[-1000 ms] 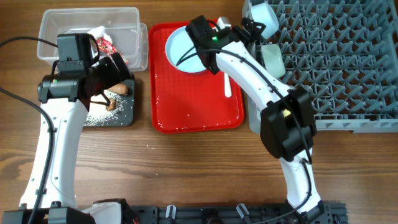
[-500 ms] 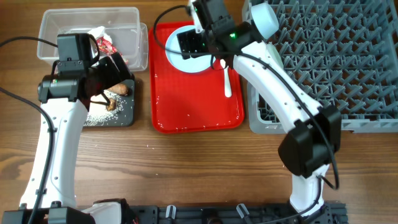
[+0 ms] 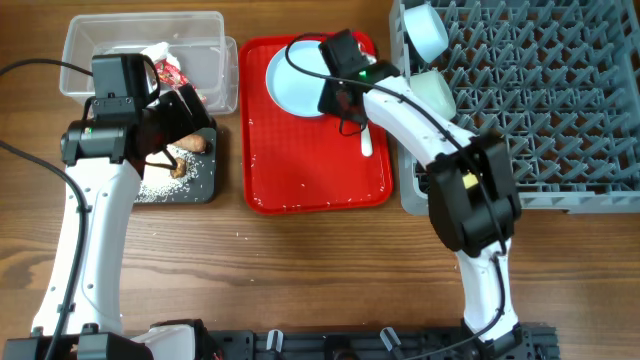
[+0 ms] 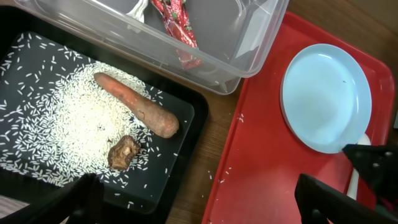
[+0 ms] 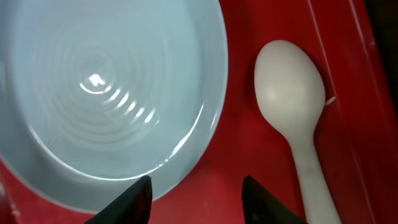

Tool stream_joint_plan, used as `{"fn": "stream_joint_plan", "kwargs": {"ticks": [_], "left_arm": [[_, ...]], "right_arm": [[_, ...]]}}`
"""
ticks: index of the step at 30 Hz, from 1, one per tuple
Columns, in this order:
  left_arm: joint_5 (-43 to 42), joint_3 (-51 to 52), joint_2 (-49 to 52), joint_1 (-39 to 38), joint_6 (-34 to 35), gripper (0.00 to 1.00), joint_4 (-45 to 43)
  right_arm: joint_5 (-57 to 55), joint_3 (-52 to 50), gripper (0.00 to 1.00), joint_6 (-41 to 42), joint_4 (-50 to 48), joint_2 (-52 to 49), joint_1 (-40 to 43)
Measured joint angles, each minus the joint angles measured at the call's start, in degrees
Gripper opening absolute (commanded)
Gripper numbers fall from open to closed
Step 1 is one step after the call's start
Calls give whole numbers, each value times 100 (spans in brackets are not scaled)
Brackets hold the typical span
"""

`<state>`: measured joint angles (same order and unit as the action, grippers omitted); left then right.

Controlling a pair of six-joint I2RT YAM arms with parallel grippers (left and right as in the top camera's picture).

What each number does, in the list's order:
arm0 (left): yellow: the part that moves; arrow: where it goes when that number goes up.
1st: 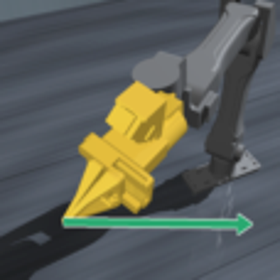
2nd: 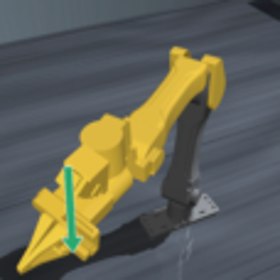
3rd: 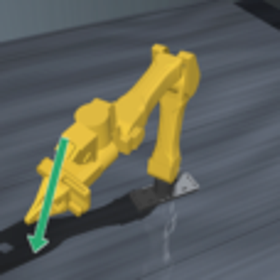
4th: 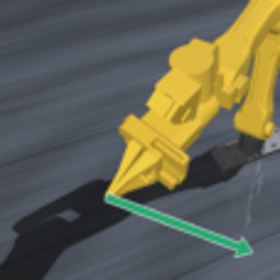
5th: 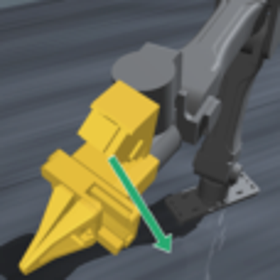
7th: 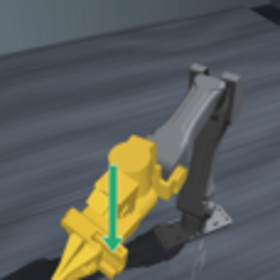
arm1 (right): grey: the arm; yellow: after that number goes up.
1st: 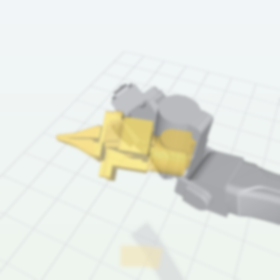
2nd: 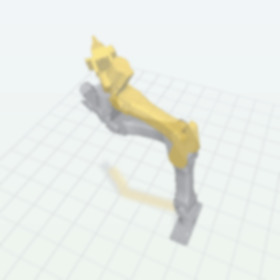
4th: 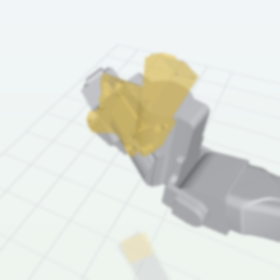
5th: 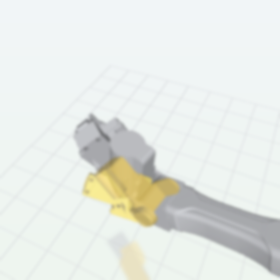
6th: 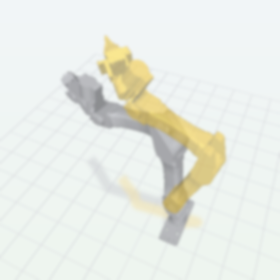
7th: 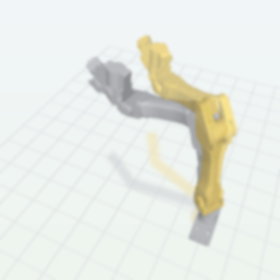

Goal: Sort waste into correct bins and load items into the dishwasher rack
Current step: 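Grasp the white plate with the right gripper and stand it in the rack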

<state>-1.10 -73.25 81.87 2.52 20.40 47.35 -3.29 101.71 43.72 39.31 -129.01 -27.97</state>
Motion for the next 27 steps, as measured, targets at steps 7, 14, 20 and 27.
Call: {"fn": "stream_joint_plan", "kwargs": {"ticks": [7,14,20,27], "left_arm": [[0,0,0,0,0,100,0],[0,0,0,0,0,100,2],[0,0,0,0,0,100,0],[0,0,0,0,0,100,2]], "right_arm": [[-15,0,22,205,-254,-321,0],[28,7,4,236,-212,-343,4],[184,11,4,-442,-122,-280,107],[-13,11,4,-2138,-17,911,350]]}}
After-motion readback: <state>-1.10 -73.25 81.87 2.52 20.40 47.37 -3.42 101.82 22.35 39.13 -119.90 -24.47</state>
